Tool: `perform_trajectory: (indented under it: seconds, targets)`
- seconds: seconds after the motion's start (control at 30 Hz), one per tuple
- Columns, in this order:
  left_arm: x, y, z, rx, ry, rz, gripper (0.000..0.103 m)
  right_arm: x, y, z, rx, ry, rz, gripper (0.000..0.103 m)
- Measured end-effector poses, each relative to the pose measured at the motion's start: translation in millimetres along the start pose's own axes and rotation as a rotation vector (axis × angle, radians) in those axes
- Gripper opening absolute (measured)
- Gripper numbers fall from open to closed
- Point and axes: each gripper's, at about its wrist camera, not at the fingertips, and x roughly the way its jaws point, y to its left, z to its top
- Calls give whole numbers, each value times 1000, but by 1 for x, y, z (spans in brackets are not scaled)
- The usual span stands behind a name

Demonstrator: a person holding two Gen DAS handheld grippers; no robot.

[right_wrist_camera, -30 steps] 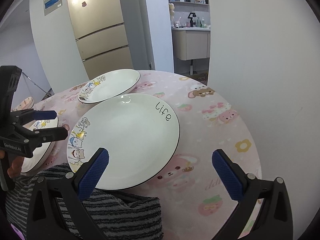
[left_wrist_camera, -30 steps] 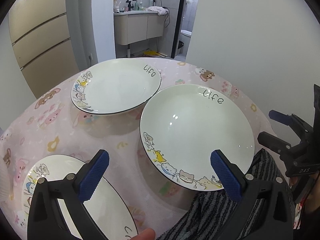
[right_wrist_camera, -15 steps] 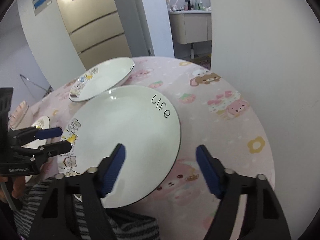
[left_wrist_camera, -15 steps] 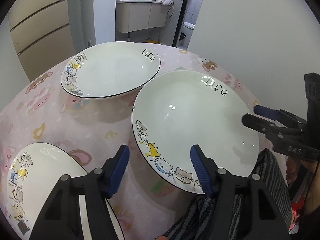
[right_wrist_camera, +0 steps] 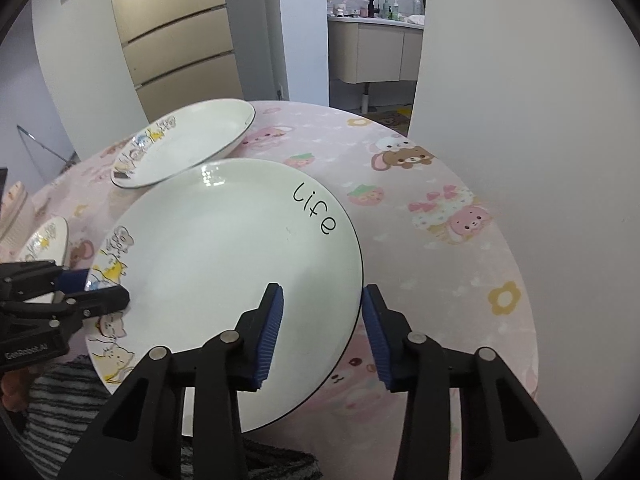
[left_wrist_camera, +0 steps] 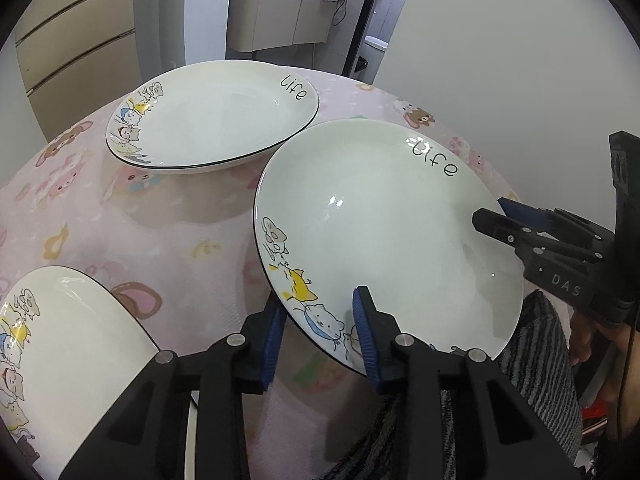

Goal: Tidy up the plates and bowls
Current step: 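Lift the white plate off the table with both grippers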

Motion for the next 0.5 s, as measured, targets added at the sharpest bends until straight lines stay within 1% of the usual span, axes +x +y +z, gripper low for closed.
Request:
perform_trajectory:
  seconds: [0.17, 0.27, 0.33, 0.5]
  targets:
    - [1, 0, 0, 8, 0, 4, 35, 8, 2, -2, -8, 29, -8, 40]
    - [1, -2, -1, 23, -6, 17, 34, 11, 2, -4, -7, 40, 4, 40]
    - [2, -2, -1, 22, -7, 17, 34, 13, 1, -5, 0, 44, 19, 40]
    - [2, -2, -1, 26, -11, 20, 34, 16, -10, -4, 45, 59, 106, 39]
